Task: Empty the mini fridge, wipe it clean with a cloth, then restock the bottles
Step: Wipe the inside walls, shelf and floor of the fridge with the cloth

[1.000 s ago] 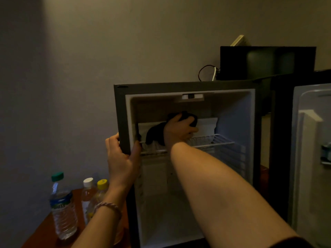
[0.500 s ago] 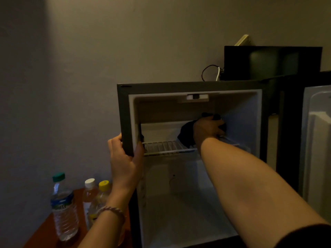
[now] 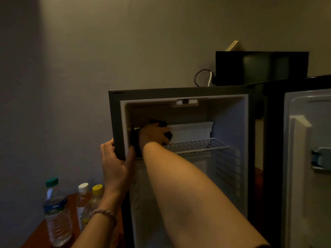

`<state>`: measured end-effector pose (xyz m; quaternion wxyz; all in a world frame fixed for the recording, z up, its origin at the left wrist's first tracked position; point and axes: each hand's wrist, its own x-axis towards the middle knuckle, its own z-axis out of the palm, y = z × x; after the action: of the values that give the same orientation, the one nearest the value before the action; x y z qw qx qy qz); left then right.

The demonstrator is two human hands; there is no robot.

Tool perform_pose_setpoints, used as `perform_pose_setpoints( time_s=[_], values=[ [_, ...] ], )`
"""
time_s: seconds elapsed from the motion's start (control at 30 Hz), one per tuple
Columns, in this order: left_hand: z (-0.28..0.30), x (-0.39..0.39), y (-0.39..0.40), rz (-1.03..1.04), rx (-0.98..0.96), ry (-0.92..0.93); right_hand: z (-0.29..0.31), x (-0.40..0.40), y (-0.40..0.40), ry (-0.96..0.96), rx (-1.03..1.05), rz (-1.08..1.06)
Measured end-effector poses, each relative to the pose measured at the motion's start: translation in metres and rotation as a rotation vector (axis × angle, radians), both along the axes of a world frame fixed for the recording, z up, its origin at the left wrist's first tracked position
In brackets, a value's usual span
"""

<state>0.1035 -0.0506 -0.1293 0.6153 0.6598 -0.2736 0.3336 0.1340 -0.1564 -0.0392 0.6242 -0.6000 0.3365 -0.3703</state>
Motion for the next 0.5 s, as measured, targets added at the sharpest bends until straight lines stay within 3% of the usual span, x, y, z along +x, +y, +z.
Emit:
perform_pose_setpoints(
  time_s=[0.17, 0.37, 0.5],
  values=[
    [0.000, 0.000, 0.000, 0.001, 0.002, 0.002, -0.002, 0.008, 0.002, -0.088, 0.093, -0.046],
    [0.000, -0.002, 0.000, -0.021, -0.014, -0.009, 0.003, -0.011, -0.050, -0.040, 0.052, -0.225],
    [-0.003, 0.004, 0.002, -0.059, -0.011, -0.018, -0.007, -0.030, -0.110, -0.007, -0.068, -0.155]
  ],
)
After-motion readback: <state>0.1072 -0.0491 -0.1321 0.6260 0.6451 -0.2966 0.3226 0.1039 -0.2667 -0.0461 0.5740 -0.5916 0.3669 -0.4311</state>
